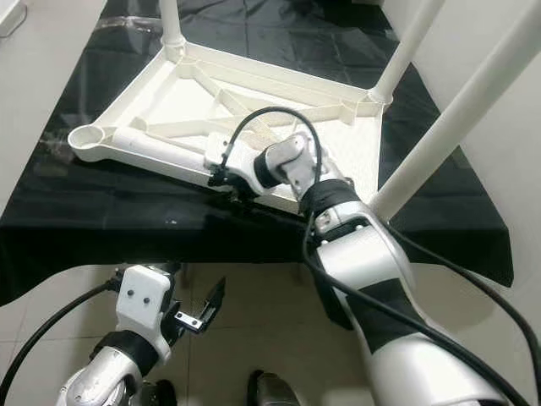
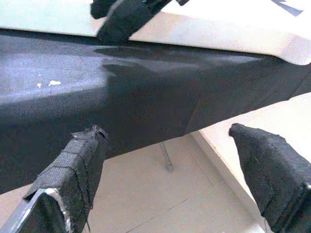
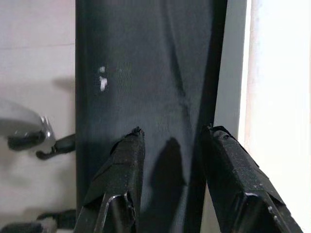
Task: Building children table
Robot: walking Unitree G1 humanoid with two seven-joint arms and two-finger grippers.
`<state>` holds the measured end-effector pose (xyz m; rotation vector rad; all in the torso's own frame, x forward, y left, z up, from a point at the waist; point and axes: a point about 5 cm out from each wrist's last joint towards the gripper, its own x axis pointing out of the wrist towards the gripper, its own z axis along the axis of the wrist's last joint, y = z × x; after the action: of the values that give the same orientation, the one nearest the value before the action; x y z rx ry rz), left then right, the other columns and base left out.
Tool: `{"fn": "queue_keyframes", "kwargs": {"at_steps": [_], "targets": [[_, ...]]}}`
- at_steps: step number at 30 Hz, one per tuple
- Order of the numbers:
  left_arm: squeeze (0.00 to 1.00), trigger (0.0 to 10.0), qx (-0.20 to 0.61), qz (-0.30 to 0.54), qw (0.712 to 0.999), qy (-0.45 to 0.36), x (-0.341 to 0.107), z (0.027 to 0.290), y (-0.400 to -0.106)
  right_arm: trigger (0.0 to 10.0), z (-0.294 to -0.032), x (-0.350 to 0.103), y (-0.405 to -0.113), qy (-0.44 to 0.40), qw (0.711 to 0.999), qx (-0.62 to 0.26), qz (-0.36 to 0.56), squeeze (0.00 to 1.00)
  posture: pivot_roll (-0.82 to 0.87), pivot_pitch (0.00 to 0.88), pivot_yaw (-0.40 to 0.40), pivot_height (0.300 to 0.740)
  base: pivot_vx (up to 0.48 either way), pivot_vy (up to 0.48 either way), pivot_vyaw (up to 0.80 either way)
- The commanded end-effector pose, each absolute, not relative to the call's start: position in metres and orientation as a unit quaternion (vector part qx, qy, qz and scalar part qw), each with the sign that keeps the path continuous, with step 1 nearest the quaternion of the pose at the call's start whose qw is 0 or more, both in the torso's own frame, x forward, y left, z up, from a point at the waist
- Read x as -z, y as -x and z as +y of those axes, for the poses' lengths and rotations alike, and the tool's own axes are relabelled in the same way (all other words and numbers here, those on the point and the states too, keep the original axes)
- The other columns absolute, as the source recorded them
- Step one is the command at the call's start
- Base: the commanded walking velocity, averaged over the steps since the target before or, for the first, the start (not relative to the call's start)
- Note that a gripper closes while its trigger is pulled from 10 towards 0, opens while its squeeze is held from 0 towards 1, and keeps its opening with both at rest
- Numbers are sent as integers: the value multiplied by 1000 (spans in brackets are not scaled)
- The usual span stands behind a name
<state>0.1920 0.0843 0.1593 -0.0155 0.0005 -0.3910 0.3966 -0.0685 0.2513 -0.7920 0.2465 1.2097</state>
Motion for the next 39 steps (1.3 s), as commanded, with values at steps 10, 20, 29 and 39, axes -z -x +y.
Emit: {"fn": "queue_keyframes", "kwargs": {"at_steps": [10,20,29,39], "targets": [[0,10000,197,12,980,13,-154,83,-190,10000,-61,-280,-401,262,804,-530,59,0,39,191,-115,740,0,0,0],[0,10000,197,12,980,12,-154,83,-191,10000,-68,-255,-403,319,800,-496,112,0,37,199,-111,740,0,0,0],[0,10000,198,12,980,13,-155,82,-190,10000,-75,-236,-403,355,786,-477,168,0,29,218,-111,740,0,0,0],[0,10000,197,13,980,19,-157,80,-187,0,-80,-210,-399,450,728,-472,210,0,24,239,-124,740,0,0,0]]}}
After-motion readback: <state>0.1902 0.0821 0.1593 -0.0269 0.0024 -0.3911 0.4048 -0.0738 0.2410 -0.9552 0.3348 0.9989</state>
